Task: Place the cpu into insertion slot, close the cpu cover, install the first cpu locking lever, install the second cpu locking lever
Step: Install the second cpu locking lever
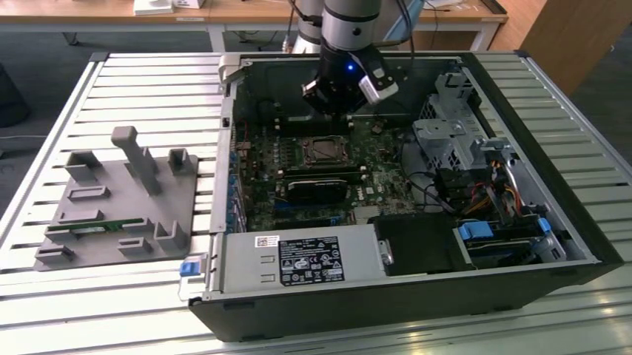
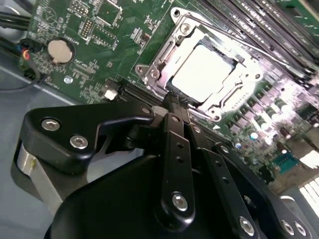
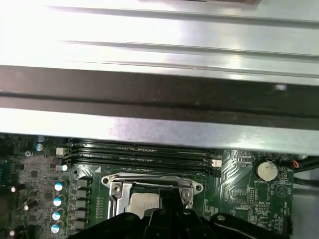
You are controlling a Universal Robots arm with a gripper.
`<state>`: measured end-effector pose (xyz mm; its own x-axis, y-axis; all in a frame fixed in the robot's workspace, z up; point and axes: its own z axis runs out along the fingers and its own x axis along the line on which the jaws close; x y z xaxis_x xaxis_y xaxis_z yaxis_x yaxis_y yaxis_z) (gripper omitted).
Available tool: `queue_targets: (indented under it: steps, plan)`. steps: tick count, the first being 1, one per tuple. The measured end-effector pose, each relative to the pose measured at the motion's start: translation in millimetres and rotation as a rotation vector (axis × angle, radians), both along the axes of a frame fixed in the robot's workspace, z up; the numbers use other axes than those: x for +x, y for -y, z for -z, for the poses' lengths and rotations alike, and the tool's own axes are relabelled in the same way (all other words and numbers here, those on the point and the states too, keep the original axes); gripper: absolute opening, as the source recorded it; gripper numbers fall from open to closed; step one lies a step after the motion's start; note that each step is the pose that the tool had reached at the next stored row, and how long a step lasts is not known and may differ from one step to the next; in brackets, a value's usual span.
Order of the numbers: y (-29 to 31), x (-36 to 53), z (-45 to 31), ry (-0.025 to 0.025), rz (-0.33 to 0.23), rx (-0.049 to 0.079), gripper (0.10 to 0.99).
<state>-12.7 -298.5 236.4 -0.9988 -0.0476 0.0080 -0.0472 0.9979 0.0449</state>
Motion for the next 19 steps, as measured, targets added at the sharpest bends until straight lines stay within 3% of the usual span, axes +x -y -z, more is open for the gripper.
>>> queue_targets:
  steps: [3, 9, 15, 19]
  plan:
    - [0.1, 0.0, -5.1, 0.0, 0.0, 0.0, 0.106]
    - [4.2, 0.0, -5.8, 0.0, 0.0, -0.001, 0.106]
    - [16.3, -0.3, -5.8, 0.0, 0.001, -0.001, 0.106]
    - [28.6, -0.3, -5.6, 0.0, 0.001, -0.001, 0.106]
